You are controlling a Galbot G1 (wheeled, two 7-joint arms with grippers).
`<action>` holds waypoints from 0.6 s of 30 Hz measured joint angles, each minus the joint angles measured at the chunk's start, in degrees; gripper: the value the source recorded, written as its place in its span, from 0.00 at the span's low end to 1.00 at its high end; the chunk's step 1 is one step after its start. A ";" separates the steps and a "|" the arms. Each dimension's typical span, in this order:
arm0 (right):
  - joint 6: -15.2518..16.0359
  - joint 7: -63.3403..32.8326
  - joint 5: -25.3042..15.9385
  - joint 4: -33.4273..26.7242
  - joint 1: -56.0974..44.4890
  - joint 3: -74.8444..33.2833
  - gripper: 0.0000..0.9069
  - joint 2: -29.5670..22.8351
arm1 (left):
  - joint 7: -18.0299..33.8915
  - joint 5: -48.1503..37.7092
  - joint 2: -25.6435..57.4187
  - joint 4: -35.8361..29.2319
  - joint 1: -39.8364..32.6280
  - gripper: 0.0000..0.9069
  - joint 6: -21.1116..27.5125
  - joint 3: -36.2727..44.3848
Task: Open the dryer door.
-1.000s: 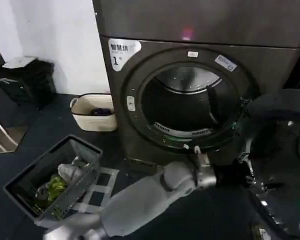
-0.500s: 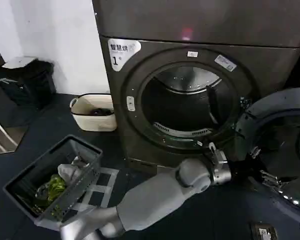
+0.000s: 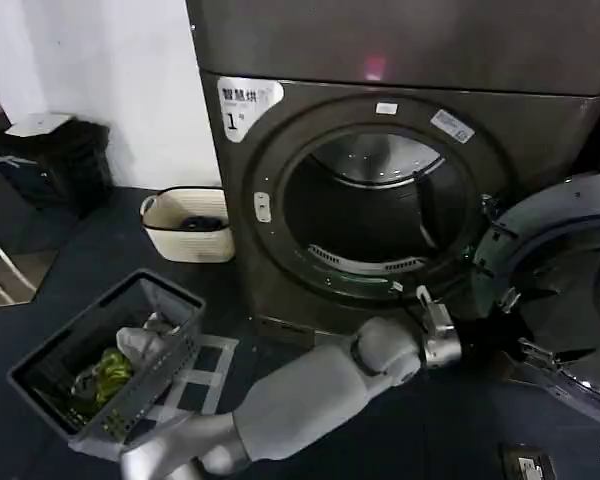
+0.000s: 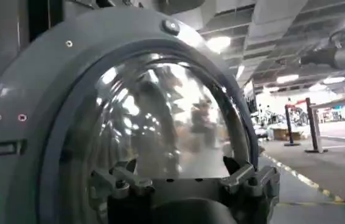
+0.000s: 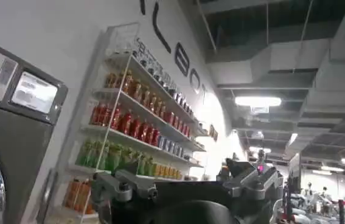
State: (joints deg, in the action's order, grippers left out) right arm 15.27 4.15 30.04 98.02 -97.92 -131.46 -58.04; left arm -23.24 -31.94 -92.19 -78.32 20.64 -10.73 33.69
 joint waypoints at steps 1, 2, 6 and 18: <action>0.00 0.00 0.09 -0.02 -0.04 -0.13 1.00 0.06 | 0.02 0.15 0.00 0.02 0.02 1.00 -0.72 0.12; 0.00 0.02 0.13 -0.02 -0.05 -0.18 1.00 0.08 | 0.10 0.43 0.00 0.05 0.13 1.00 -1.77 0.25; -0.01 0.03 0.20 -0.07 -0.06 -0.22 1.00 0.08 | 0.18 1.28 0.00 0.07 0.49 1.00 -5.16 0.66; -0.48 0.99 -0.68 0.76 -0.06 -1.03 1.00 0.62 | 3.02 2.25 3.02 -0.01 1.60 1.00 -15.59 2.86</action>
State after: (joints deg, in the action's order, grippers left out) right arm 14.79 5.13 29.36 98.78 -97.98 -132.49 -57.42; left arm -20.22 -29.69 -89.17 -78.33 22.24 -26.32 36.55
